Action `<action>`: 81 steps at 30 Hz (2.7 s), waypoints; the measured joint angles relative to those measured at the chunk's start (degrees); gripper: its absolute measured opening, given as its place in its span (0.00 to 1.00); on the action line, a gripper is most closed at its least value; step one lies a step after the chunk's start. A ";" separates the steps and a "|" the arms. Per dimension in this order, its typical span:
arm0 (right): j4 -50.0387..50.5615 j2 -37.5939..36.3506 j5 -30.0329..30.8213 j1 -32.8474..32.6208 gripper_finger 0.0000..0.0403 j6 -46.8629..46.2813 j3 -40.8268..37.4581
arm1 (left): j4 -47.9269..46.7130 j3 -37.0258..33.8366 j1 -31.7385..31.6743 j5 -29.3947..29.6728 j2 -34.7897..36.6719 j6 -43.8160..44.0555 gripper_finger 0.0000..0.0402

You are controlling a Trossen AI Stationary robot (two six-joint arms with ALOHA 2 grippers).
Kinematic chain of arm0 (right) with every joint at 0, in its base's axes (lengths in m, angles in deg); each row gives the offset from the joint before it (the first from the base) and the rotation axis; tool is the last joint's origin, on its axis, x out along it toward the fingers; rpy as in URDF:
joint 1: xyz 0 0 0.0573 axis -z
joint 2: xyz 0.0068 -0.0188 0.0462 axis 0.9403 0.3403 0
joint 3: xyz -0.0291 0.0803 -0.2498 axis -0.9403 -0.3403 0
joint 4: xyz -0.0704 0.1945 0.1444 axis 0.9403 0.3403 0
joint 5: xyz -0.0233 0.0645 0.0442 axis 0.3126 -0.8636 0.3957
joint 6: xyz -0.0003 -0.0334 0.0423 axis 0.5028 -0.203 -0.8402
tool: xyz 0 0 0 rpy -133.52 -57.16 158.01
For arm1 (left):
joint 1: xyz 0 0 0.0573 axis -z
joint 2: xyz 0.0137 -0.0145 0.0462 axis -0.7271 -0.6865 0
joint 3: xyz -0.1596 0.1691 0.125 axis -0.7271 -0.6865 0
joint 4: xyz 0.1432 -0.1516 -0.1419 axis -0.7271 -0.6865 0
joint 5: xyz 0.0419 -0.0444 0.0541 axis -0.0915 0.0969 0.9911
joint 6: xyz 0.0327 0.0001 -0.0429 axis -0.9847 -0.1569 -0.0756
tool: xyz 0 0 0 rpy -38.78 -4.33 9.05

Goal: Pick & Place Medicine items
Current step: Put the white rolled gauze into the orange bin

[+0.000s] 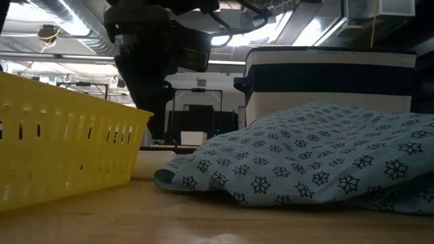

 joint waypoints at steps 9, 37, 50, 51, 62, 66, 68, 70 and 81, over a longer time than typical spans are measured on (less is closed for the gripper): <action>0.13 -0.07 -0.55 -0.61 0.57 -3.54 0.00 | 2.12 0.00 -0.26 -0.44 0.02 1.82 0.52; -40.04 -35.57 30.04 -15.19 0.57 51.52 -29.62 | -0.47 3.26 -1.16 3.08 2.47 -1.41 0.52; -75.23 -44.38 18.69 -15.35 0.57 56.16 -55.77 | -0.16 3.26 -0.37 0.08 0.94 -2.34 0.52; -75.06 -44.48 18.68 -15.35 0.57 56.16 -55.81 | -0.24 3.25 -0.12 -0.29 0.56 -2.54 0.52; -73.13 -44.58 18.69 -15.14 0.57 53.12 -55.82 | 0.45 3.24 2.96 -1.16 -5.30 -6.00 0.52; -72.93 -44.56 18.67 -15.14 0.57 52.96 -55.82 | 1.44 3.24 3.41 -2.83 -6.08 -6.35 0.52; -72.95 -44.56 18.67 -15.14 0.57 52.91 -55.82 | 2.44 3.24 3.43 -3.79 -6.05 -6.11 0.52; -72.91 -44.56 18.68 -15.14 0.57 52.91 -55.82 | 2.56 3.24 3.48 -3.91 -6.05 -5.97 0.52; -71.81 -44.56 20.00 -15.14 0.57 50.57 -55.82 | 3.14 3.24 3.04 -4.09 -8.44 -4.37 0.52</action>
